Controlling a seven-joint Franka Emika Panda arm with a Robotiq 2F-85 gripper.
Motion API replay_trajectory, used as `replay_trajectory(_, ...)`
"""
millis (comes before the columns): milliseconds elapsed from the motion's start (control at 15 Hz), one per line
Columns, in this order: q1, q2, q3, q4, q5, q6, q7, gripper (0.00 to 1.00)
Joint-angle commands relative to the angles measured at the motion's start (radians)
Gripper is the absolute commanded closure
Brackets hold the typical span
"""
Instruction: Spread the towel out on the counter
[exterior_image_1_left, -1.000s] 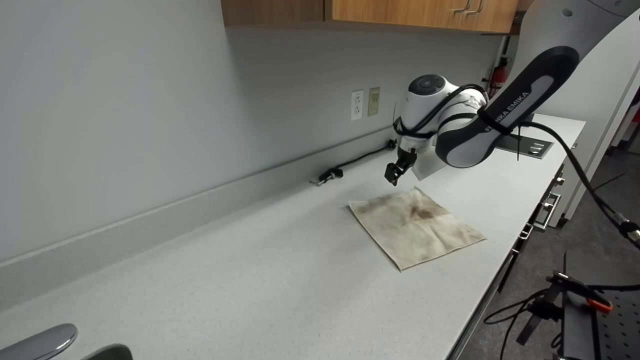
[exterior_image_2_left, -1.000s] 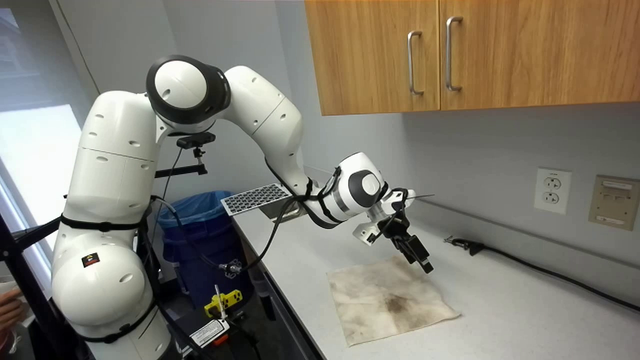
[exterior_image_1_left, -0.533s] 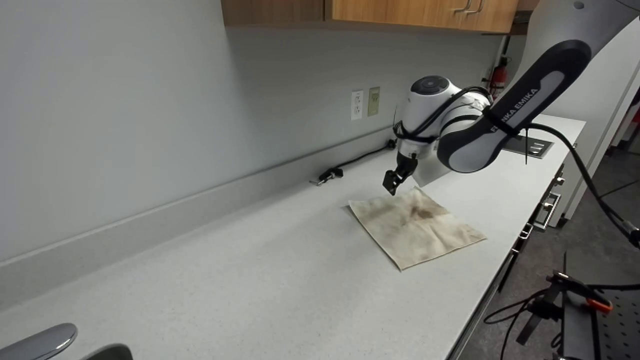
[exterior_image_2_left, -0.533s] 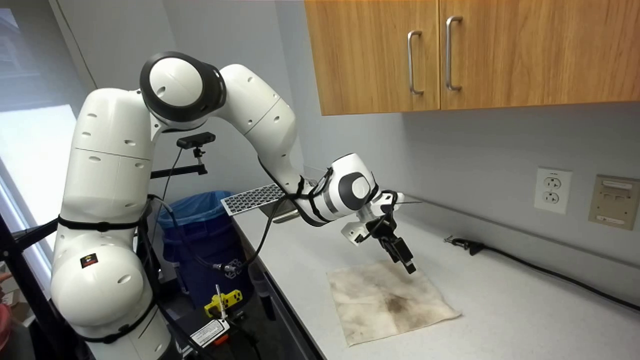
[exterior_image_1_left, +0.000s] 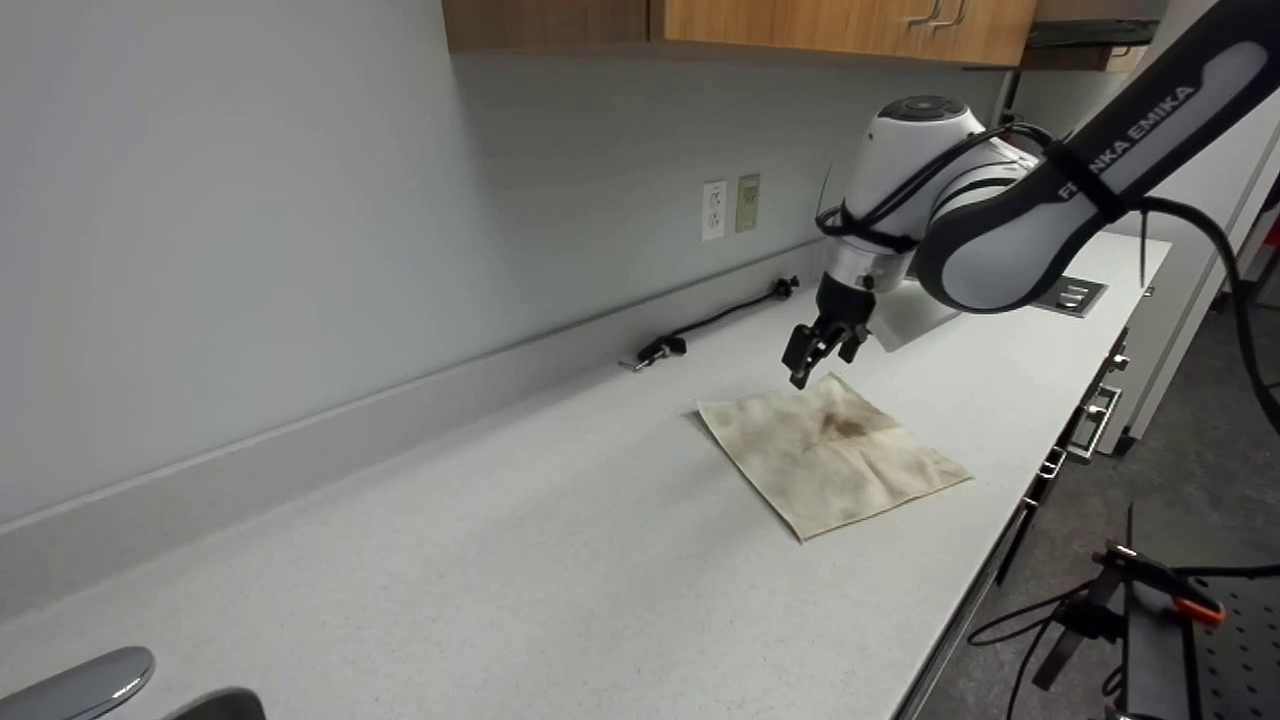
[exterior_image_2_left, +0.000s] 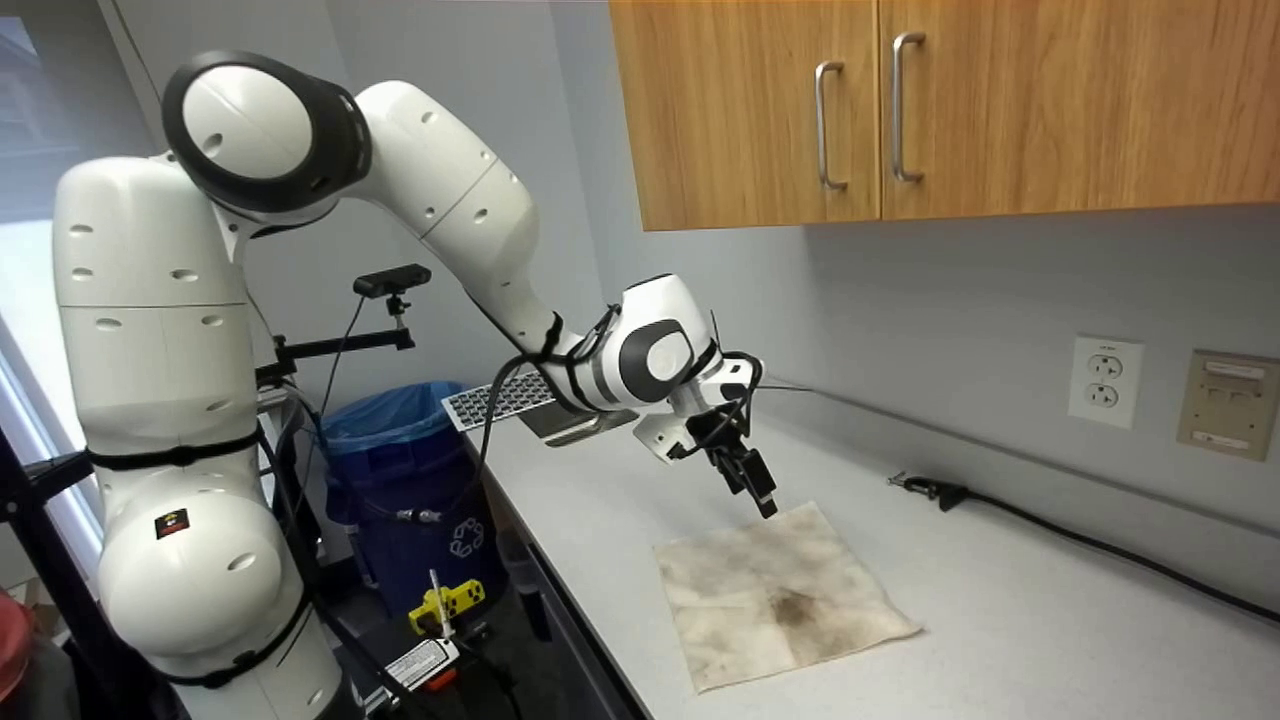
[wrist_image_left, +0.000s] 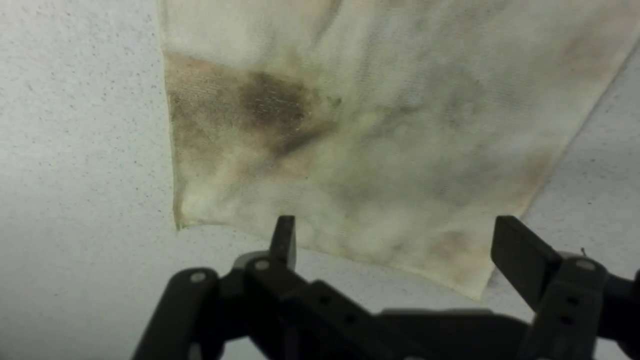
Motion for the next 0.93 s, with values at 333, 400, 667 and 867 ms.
replay_trajectory(333, -0.081, -0.363, 0.129, -0.248, 0.224, -0.006, -0.241, 0.00)
replay_trajectory(400, -0.084, -0.386, 0.140, -0.259, 0.252, -0.005, -0.263, 0.00)
replay_trajectory(667, -0.089, -0.455, 0.168, -0.291, 0.323, -0.005, -0.320, 0.00)
replay_trajectory(867, -0.095, -0.483, 0.178, -0.302, 0.342, -0.002, -0.344, 0.00)
